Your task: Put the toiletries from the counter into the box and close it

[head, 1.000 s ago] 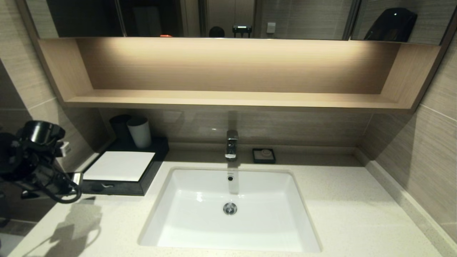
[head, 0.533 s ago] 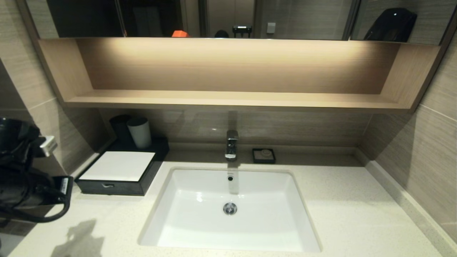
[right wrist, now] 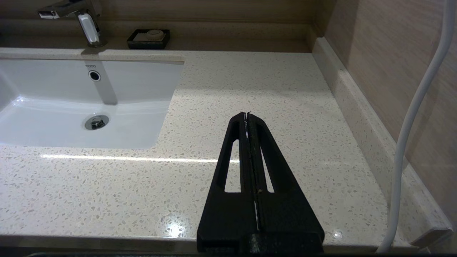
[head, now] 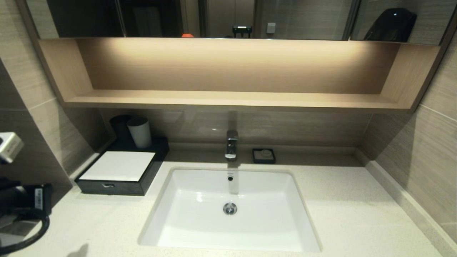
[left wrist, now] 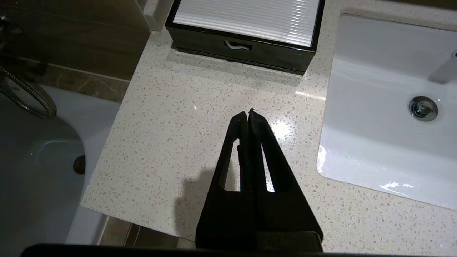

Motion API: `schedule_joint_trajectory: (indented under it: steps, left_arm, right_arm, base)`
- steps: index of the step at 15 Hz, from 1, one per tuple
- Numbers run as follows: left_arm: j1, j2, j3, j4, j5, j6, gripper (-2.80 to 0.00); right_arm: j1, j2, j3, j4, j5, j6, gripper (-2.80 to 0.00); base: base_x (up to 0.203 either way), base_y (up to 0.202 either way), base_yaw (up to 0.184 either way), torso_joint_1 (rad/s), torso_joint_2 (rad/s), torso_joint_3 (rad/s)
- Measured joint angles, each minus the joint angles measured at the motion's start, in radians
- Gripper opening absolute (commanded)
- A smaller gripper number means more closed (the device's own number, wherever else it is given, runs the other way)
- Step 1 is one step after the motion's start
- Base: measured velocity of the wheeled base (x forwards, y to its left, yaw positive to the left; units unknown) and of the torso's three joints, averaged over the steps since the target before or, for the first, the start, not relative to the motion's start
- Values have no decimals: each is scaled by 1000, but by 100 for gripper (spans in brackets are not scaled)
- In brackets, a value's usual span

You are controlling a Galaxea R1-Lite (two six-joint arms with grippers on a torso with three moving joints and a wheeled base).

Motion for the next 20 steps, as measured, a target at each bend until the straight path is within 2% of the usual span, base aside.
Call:
schedule_joint_trajectory:
  steps: [5,9,20]
  left_arm:
    - [-34,-247,166,-77,-3,28,-280]
    - [-50,-456,271,-85,-45,37,-280]
    - [-53,-887,455,-67,-59,39,-280]
  right_arm:
    - [0,0,0,0,0,0,-280]
    - [0,0,0,0,0,1,-280]
    - [0,0,0,0,1,0,-280]
  base:
    - [0,0,0,0,0,0]
    - [0,0,0,0,0,0]
    - [0,0,0,0,0,0]
